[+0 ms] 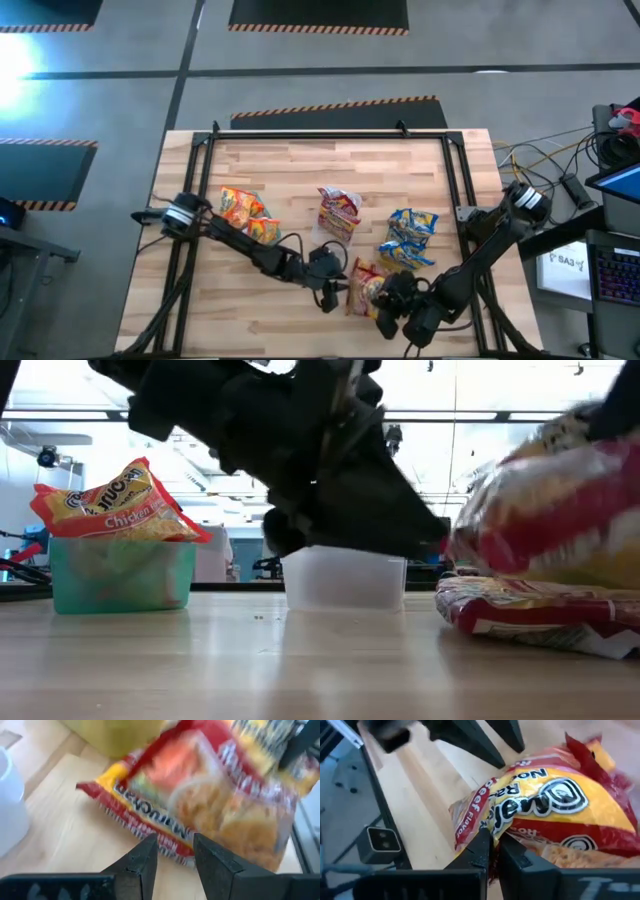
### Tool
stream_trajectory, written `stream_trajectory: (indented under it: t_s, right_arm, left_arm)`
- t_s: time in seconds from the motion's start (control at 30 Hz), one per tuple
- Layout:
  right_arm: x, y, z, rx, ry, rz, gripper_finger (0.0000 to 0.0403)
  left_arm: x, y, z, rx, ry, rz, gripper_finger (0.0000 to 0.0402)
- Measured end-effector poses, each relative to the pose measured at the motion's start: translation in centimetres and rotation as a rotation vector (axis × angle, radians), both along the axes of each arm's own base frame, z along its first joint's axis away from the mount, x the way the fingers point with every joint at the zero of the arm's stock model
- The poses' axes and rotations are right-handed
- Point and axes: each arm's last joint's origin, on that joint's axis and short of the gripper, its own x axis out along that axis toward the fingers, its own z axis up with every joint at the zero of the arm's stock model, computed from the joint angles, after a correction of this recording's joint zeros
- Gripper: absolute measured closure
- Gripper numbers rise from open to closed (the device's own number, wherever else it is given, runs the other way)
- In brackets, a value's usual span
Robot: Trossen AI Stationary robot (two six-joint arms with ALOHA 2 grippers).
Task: Sort Maruchan noodles
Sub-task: Put the red noodle pack into the white bin
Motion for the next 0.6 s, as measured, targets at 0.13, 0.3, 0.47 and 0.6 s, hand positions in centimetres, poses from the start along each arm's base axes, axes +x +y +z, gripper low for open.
stream_trajectory:
  t_s: [0.13,0.3,0.47,0.6]
  right_arm:
    - [0.1,-0.5,1.2,-0.086,0.042,0.016,0.0394]
    - [0.3,-1.3,2.9,-0.226,0.116,0.029,0.0394]
    - [1.3,-2.5,5.4,-0.424,0.132,0.080,0.0394]
    - [2.2,-3.4,7.1,-0.670,0.132,0.178,0.0394]
  left_arm:
    - [-0.7,-0.5,0.1,0.021,0.053,-0.016,0.0292]
    - [-1.5,-1.3,0.2,0.042,0.101,-0.041,0.0292]
    - [-2.1,-2.3,0.6,0.042,0.095,-0.067,0.0292]
    - [-2.5,-3.0,1.1,0.040,0.080,-0.083,0.0292]
